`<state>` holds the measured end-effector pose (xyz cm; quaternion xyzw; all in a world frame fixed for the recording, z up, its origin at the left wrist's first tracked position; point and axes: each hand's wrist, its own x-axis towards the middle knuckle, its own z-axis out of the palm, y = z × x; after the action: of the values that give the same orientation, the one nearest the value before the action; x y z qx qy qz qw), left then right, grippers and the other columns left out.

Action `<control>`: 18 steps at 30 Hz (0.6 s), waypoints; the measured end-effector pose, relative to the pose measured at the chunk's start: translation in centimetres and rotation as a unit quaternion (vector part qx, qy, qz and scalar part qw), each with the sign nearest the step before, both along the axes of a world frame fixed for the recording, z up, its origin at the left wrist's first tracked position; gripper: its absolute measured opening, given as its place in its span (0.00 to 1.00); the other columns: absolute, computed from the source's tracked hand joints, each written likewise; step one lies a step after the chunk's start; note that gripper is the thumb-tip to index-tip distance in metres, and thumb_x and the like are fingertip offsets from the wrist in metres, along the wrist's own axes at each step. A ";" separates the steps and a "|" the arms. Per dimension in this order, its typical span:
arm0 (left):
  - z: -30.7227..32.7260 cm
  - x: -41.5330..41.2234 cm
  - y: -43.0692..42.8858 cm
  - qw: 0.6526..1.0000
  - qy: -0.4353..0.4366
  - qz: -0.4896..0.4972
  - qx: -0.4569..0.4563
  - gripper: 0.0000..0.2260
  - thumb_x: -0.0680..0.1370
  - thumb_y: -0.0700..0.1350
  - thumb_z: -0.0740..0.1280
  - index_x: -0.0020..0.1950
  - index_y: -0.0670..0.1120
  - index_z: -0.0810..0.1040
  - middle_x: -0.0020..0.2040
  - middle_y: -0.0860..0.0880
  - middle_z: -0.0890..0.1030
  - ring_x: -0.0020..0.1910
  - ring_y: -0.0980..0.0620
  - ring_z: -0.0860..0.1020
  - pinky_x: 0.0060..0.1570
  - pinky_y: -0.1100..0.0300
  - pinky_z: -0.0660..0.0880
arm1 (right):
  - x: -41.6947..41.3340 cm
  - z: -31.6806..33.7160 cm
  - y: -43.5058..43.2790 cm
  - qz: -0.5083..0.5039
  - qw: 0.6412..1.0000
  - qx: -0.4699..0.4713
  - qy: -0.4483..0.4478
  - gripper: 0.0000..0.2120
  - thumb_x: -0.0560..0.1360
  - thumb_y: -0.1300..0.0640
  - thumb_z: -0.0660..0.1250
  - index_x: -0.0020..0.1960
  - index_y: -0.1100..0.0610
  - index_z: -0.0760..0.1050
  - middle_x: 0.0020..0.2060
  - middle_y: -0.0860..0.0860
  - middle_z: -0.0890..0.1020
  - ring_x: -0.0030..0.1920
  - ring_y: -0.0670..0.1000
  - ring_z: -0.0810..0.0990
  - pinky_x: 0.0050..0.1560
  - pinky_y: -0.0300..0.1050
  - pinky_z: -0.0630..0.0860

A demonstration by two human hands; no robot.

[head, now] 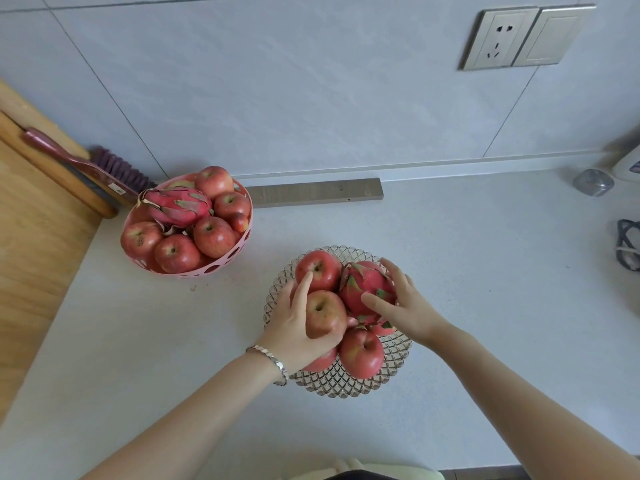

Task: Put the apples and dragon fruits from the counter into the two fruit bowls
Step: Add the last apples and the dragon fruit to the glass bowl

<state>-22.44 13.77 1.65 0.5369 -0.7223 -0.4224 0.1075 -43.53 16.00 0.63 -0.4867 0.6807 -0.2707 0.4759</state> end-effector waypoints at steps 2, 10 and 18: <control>-0.2 0.8 0.0 1.000 0.008 0.010 -0.005 0.43 0.69 0.60 0.68 0.75 0.56 0.44 0.76 0.51 0.47 0.75 0.52 0.49 0.72 0.53 0.53 | 0.0 -0.1 0.8 -0.039 0.999 -0.022 -0.008 0.36 0.71 0.40 0.65 0.73 0.43 0.52 0.70 0.52 0.60 0.64 0.49 0.66 0.66 0.51 0.67; -3.0 2.3 0.3 0.852 0.107 0.364 0.361 0.38 0.70 0.69 0.60 0.74 0.55 0.52 0.75 0.43 0.58 0.66 0.37 0.67 0.53 0.41 0.74 | 0.7 -3.2 3.8 -0.282 0.925 0.216 -0.136 0.37 0.72 0.32 0.54 0.70 0.56 0.60 0.66 0.60 0.69 0.62 0.61 0.71 0.61 0.59 0.71; -3.8 1.5 -1.5 0.822 0.152 0.401 0.374 0.37 0.68 0.69 0.62 0.71 0.54 0.59 0.70 0.43 0.65 0.47 0.39 0.75 0.36 0.46 0.80 | 1.4 -4.7 2.0 -0.344 0.887 0.216 -0.219 0.36 0.67 0.29 0.56 0.64 0.53 0.69 0.61 0.57 0.73 0.58 0.61 0.75 0.59 0.61 0.74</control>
<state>-20.91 12.27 -2.12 0.7074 -0.2046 -0.6556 0.1670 -42.14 17.95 -4.10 -0.0355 0.7255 -0.3633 0.5834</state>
